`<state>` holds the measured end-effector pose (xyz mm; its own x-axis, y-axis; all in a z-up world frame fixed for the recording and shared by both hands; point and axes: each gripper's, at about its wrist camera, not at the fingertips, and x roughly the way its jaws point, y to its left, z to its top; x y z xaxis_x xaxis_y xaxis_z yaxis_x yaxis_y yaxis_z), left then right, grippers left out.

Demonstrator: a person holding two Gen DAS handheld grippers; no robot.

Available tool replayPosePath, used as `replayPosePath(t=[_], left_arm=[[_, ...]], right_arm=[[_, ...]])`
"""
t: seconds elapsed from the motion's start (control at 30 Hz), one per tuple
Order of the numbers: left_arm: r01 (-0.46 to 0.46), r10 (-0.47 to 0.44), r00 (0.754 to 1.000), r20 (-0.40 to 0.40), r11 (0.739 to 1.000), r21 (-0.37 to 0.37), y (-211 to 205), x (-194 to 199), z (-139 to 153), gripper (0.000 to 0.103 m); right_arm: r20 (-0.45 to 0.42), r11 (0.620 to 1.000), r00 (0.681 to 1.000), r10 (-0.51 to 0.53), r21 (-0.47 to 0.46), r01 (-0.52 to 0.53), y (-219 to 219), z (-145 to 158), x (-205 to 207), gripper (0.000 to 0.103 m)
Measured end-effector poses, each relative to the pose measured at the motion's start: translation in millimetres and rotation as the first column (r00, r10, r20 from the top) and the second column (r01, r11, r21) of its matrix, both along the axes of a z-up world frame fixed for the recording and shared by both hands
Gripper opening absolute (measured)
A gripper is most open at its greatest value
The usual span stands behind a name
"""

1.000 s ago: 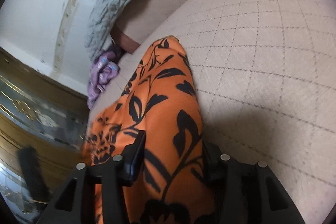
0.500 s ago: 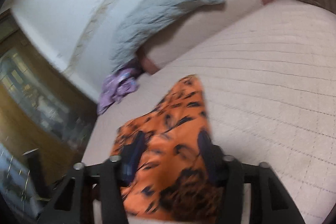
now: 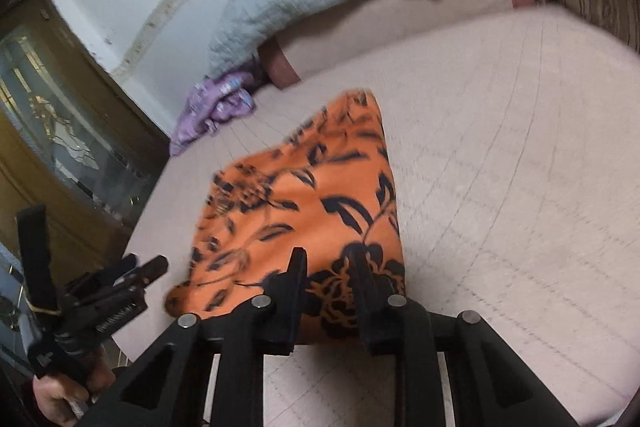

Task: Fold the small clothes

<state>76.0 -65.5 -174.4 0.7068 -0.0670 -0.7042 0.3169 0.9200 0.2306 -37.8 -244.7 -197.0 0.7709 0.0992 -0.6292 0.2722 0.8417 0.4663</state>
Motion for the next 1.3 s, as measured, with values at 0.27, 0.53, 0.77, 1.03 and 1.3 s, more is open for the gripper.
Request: replayPosePath(t=[0.27,0.53,0.77,1.03,1.3], left_arm=[[0.03,-0.012,0.982,0.191,0.996,-0.09,11,-42,73,0.091],[0.028,0.006,0.979,0.201,0.985,-0.168,23,-60,97,0.098],[-0.027,0.063,0.975,0.213,0.985,-0.168,37,-62,102,0.1],[-0.067,0.089,0.971,0.22,0.992,-0.105,42,-60,97,0.1],[-0.062,0.085,0.976,0.199,0.991,-0.119,49,-56,94,0.1]], right_arm=[[0.137,0.99,0.99,-0.039,-0.126,0.057,11,62,-46,0.076],[0.166,0.985,0.986,-0.032,-0.16,0.059,24,91,-64,0.076],[0.171,0.981,0.985,-0.03,-0.181,0.061,32,99,-65,0.076],[0.145,0.977,0.989,-0.007,-0.21,0.038,46,96,-58,0.076],[0.135,0.973,0.991,0.011,-0.23,0.021,55,96,-55,0.076]])
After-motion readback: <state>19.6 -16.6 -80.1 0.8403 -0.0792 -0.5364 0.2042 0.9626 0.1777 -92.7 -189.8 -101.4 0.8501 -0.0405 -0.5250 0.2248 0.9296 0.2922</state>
